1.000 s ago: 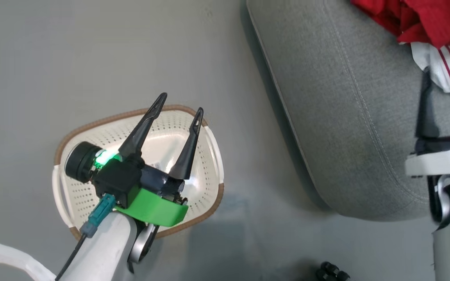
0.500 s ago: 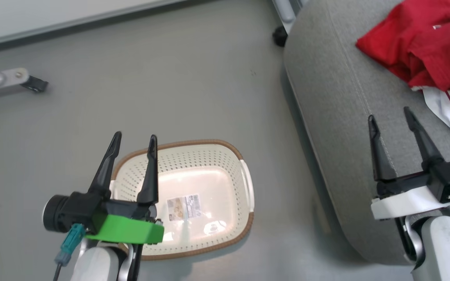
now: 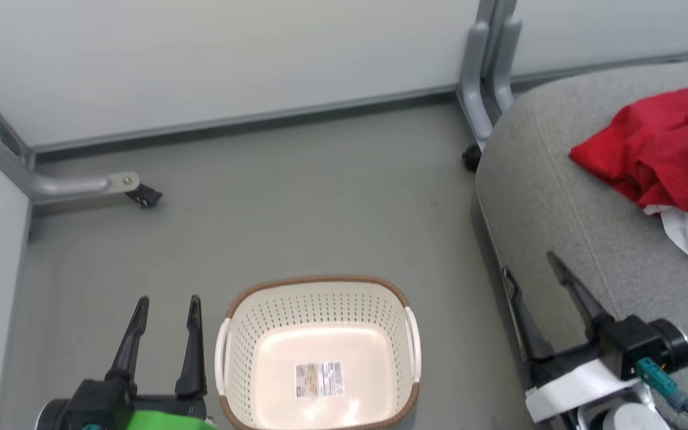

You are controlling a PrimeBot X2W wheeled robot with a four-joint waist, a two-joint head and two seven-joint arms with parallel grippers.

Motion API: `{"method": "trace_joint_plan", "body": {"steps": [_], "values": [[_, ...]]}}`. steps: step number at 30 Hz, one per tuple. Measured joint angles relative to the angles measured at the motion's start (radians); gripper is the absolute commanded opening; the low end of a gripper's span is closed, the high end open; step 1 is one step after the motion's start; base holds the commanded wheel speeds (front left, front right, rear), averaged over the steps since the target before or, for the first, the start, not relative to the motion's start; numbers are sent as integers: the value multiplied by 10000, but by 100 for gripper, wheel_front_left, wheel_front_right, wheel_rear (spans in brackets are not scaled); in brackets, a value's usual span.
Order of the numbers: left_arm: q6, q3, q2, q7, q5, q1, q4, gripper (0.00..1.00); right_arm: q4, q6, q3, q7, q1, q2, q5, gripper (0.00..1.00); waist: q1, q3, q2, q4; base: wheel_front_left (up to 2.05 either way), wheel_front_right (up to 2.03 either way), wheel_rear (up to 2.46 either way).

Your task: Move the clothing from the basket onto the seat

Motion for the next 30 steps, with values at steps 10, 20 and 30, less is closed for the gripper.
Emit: {"method": "trace_joint_plan", "body": {"steps": [10, 20, 30], "values": [[-73, 384, -27, 0, 56, 918, 6, 100, 307, 0, 38, 0, 867, 201, 236, 100, 0, -1255, 0, 167, 0, 0, 0], [21, 479, -29, 0, 84, 1224, 113, 100, 393, 0, -31, 0, 949, 286, 305, 100, 0, -1563, 0, 46, 0, 0, 0], [21, 531, -33, 0, 176, 1224, 194, 0, 464, 0, -134, 0, 1084, 313, 305, 0, 0, -1572, 0, 20, 0, 0, 0]]}}
